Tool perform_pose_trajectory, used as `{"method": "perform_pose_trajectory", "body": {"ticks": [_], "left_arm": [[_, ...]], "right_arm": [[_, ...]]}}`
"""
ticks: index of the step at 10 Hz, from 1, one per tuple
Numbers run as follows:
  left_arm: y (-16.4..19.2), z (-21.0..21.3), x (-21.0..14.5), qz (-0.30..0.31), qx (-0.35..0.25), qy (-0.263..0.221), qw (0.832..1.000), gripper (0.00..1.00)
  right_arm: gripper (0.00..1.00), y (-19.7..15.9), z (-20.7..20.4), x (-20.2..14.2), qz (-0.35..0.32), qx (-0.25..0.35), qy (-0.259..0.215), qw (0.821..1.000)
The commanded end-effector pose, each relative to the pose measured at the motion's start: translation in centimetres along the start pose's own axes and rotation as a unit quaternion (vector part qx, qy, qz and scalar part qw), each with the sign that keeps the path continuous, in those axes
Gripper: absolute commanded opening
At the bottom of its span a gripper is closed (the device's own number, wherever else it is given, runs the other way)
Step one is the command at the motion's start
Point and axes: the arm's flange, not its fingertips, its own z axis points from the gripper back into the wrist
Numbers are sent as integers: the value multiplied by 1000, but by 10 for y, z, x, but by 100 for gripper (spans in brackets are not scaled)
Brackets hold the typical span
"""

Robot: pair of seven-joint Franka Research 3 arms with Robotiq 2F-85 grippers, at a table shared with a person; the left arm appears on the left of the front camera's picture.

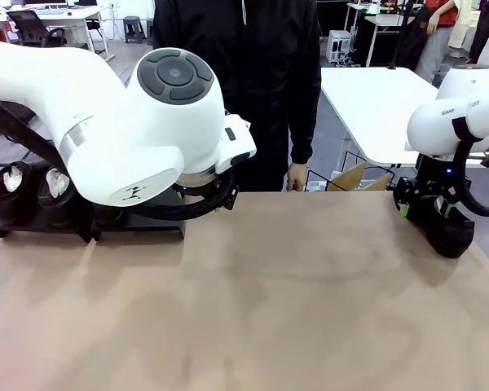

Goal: Organize the shoes by placing them on the stand.
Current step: Pick up one Shoe and place it in the middle of the table.

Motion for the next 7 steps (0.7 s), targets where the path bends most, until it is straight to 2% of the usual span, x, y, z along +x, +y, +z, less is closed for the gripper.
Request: {"method": "perform_pose_trajectory", "body": {"ticks": [1, 3, 7], "left_arm": [[-2, -2, 0, 7, 8, -12, 1000, 79], [-2, -2, 0, 7, 8, -12, 1000, 79], [-2, -2, 0, 7, 8, -12, 1000, 79]], "right_arm": [[100, -9, -1, 6, 24, 10, 12, 1000], [100, -11, -7, 7, 40, 23, 26, 999], [24, -14, -8, 6, 46, 27, 29, 998]]}}
